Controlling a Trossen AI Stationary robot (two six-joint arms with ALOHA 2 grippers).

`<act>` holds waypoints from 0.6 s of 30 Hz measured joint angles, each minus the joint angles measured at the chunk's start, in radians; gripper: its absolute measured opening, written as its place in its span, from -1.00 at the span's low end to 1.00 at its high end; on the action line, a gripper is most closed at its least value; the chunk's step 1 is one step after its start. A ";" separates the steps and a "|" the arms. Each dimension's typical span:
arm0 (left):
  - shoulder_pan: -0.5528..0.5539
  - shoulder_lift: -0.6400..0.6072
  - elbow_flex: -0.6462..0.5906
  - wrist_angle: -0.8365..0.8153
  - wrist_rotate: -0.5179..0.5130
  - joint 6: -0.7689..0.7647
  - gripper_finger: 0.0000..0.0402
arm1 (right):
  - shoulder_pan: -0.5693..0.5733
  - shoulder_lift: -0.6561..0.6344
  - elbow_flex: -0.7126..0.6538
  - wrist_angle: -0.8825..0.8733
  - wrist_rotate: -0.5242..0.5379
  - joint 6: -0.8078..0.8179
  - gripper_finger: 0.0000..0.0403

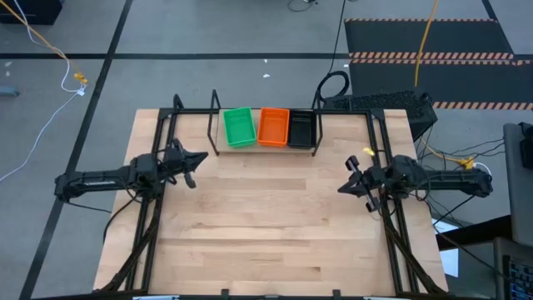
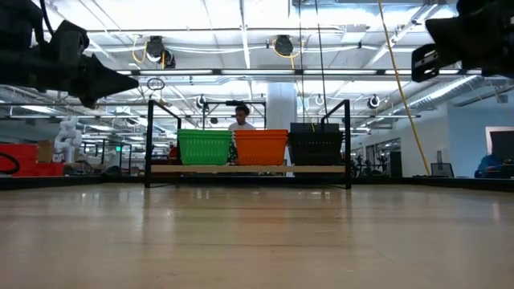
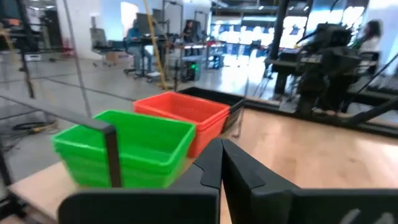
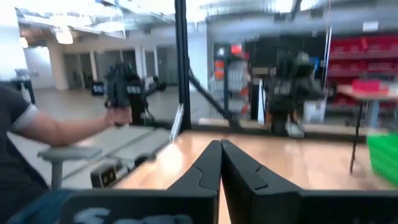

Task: Stack baskets on shelf by color
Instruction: Return to Home Position

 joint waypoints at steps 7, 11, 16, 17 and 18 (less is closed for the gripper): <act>0.001 -0.013 -0.001 -0.017 -0.015 0.034 -0.93 | 0.000 -0.001 -0.002 -0.044 0.005 -0.002 -0.98; 0.002 -0.013 -0.001 -0.072 -0.011 0.036 -0.96 | 0.000 0.001 -0.003 -0.078 0.006 -0.002 -0.98; 0.002 -0.010 0.000 -0.082 0.004 0.032 -0.96 | 0.000 0.002 -0.004 -0.077 0.006 -0.021 -0.98; 0.002 -0.010 0.000 -0.082 0.018 0.026 -0.95 | 0.000 0.001 -0.004 -0.076 0.007 -0.045 -0.98; 0.002 -0.010 0.000 -0.087 0.035 0.016 -0.94 | 0.000 0.000 -0.004 -0.078 0.007 -0.078 -0.98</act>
